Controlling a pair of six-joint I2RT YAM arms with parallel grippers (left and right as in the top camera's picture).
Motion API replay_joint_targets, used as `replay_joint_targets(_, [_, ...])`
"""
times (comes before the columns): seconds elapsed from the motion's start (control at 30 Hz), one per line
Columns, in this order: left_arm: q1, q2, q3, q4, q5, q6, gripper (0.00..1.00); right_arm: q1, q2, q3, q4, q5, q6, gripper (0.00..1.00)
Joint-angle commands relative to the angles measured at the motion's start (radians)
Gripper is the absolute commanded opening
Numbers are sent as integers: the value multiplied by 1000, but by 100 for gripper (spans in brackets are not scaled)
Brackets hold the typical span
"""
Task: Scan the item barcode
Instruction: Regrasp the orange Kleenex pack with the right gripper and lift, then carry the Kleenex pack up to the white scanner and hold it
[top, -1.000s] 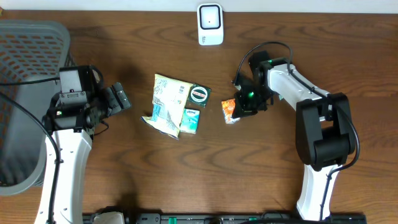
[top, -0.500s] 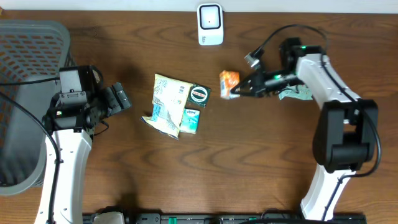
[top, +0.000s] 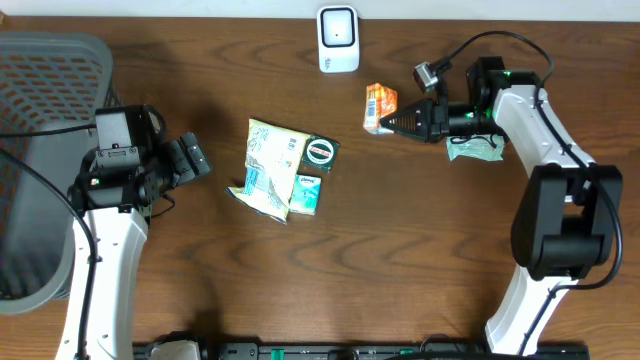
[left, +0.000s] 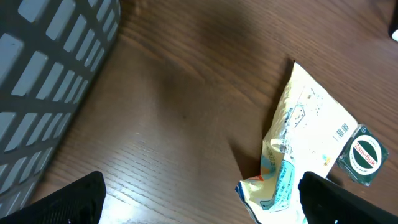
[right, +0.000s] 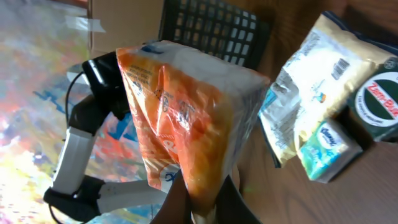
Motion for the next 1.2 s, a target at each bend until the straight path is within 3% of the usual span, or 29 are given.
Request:
replay_joint_targets(0.0, [3, 2, 1, -3, 2, -2, 98, -27, -97, 16, -11, -58, -47, 1])
replay_joint_targets(0.37, [3, 2, 1, -3, 2, -2, 98, -73, -373, 16, -14, -58, -146, 1])
replay_joint_targets(0.7, [3, 2, 1, -3, 2, -2, 98, -72, -423, 16, 0, -26, -163, 1])
replay_joint_targets(0.8, [3, 2, 1, -3, 2, -2, 98, -53, -423, 16, 34, 108, -80, 1])
replay_joint_targets(0.97, [3, 2, 1, -3, 2, -2, 98, 66, -423, 28, 164, 646, 284, 1])
replay_joint_targets(1.0, [3, 2, 1, -3, 2, -2, 98, 90, -422, 37, 167, 723, 307, 1])
replay_joint_targets(1.03, [3, 2, 1, -3, 2, -2, 98, 153, -412, 80, 158, 924, 350, 1])
replay_joint_targets(1.17, [3, 2, 1, -3, 2, -2, 97, 246, -330, 252, 93, 1188, 362, 1])
